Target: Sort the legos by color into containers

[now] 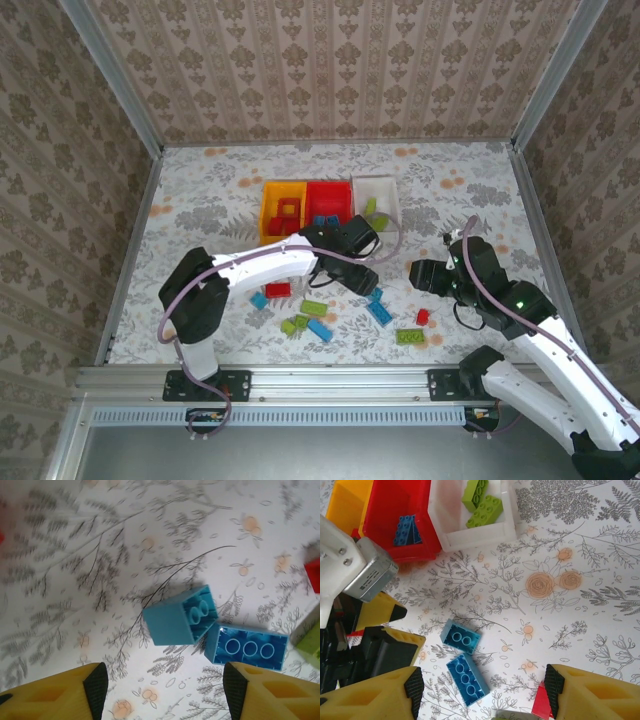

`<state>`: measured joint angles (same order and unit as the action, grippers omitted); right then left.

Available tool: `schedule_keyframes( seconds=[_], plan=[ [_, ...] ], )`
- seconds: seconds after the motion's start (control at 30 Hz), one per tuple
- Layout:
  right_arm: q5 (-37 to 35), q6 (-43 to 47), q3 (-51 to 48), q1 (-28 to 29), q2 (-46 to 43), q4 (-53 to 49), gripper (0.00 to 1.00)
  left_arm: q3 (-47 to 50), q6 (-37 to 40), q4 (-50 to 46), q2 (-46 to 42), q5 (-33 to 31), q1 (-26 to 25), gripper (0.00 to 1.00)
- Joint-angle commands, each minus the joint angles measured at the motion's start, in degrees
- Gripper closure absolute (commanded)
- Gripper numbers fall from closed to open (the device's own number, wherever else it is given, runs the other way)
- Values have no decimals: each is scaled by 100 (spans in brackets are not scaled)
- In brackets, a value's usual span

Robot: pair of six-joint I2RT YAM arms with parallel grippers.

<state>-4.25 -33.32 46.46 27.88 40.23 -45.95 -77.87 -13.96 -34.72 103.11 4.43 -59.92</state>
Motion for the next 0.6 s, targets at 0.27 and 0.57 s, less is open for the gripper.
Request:
schedule_keyframes(
  seconds=[0.27,0.57],
  plan=[
    [212,-129,-14,-167,-63,-70,30,1528,4312,2393,-600,849,437,19],
    [871,-270,-35,-445,-112,-45,26,1565,5069,2862,-107,1626,579,15]
  ],
)
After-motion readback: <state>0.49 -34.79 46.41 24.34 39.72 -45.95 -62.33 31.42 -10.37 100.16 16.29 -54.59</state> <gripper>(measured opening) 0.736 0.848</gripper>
